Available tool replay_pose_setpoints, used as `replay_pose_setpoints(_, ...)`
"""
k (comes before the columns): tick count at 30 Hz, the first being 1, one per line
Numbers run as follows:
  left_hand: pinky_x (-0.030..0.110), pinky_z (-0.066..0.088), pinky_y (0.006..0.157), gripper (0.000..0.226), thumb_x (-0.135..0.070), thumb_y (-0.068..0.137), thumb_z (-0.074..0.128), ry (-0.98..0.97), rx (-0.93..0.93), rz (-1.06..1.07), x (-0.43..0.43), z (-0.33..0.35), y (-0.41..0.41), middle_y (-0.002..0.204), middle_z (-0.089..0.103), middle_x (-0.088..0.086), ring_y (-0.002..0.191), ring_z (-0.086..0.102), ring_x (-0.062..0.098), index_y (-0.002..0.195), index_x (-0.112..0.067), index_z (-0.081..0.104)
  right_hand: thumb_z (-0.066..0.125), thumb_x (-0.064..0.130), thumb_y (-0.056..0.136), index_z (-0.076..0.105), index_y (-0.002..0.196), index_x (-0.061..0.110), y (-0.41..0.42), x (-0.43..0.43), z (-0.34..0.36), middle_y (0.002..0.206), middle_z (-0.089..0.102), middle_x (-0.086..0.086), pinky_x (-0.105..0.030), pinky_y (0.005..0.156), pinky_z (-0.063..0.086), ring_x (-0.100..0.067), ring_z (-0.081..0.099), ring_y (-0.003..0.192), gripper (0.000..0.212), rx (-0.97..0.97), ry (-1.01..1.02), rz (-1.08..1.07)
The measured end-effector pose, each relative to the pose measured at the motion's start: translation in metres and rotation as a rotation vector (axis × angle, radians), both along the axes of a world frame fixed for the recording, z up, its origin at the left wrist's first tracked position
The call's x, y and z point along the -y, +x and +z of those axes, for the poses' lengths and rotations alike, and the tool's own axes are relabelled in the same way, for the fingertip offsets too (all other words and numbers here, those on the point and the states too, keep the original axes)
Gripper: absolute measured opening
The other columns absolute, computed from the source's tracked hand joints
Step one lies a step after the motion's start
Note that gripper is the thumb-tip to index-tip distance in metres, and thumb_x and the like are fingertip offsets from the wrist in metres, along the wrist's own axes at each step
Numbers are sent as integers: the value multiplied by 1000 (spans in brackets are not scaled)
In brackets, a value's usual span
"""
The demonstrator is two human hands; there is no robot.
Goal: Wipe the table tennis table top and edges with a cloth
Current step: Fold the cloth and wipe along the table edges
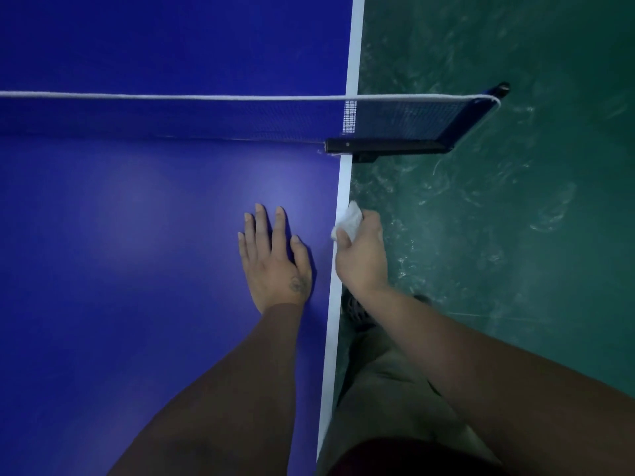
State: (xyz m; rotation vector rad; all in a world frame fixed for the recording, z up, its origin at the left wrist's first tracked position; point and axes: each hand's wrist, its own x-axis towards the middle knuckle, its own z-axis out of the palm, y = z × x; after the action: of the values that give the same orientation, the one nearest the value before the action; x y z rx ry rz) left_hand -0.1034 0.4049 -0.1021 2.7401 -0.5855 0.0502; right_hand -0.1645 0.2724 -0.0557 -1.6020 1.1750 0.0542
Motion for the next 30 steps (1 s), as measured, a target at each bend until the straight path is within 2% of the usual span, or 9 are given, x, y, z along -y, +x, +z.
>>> replay_pose_setpoints(4, 53, 18, 135, 53, -30, 113, 45, 1, -25, -19, -4, 1, -1, 176, 31, 11, 166, 21, 30, 164, -16, 46, 65, 20, 106, 50, 133, 16, -61, 4, 3, 123, 65, -2, -24, 70, 45, -20, 63, 104, 32, -74, 118, 199)
replay_pose_setpoints(7, 54, 16, 135, 54, -33, 115, 41, 31, -92, -53, -8, 2, 2, 178, 26, 11, 167, 16, 30, 166, -18, 42, 70, 24, 103, 52, 138, 16, -100, 11, 20, 118, 65, 2, -30, 76, 46, -22, 66, 108, 40, -128, 145, 281)
replay_pose_setpoints(10, 55, 14, 135, 58, -38, 113, 35, 83, -205, -141, -16, 9, -8, 179, 22, 12, 167, 13, 33, 167, -18, 39, 70, 28, 103, 53, 138, 17, -135, 29, 39, 115, 62, 4, -30, 83, 41, -20, 62, 104, 40, -184, 112, 236)
replay_pose_setpoints(16, 58, 19, 131, 68, -46, 106, 31, 254, -352, -384, -31, 37, -65, 180, 18, 13, 165, 11, 44, 170, -22, 34, 72, 28, 101, 56, 131, 17, -196, 69, 75, 102, 61, 10, -37, 78, 47, -21, 64, 95, 36, -228, 0, 120)
replay_pose_setpoints(18, 55, 22, 130, 67, -46, 106, 34, 221, -436, -455, -33, 46, -82, 179, 21, 9, 166, 12, 42, 169, -22, 37, 73, 28, 100, 56, 124, 20, -210, 76, 83, 100, 62, 12, -38, 80, 47, -24, 66, 96, 31, -215, -9, 118)
replay_pose_setpoints(20, 47, 25, 132, 60, -43, 110, 42, 136, -580, -442, -31, 57, -95, 177, 26, 0, 167, 14, 28, 166, -23, 41, 73, 29, 99, 55, 121, 23, -220, 81, 91, 100, 63, 11, -36, 79, 44, -19, 65, 93, 29, -196, -7, 141)
replay_pose_setpoints(23, 38, 32, 130, 57, -45, 107, 50, 19, -736, -327, -26, 72, -110, 170, 41, -3, 161, 32, 16, 160, -24, 51, 73, 32, 100, 55, 123, 26, -228, 88, 105, 105, 65, 13, -29, 73, 46, -8, 65, 92, 30, -144, 16, 154)
replay_pose_setpoints(25, 32, 35, 126, 57, -45, 106, 52, -40, -773, -265, -17, 84, -117, 163, 50, 1, 152, 46, 19, 158, -23, 54, 74, 31, 100, 57, 122, 27, -234, 98, 113, 106, 66, 15, -22, 72, 45, -3, 64, 94, 28, -109, 43, 139)
replay_pose_setpoints(30, 33, 44, 119, 48, -35, 110, 61, -160, -773, -178, 27, 123, -128, 151, 55, -12, 137, 54, 7, 156, -25, 54, 76, 31, 98, 61, 117, 30, -255, 139, 130, 106, 69, 16, -28, 77, 47, -2, 65, 96, 24, -59, 59, 90)
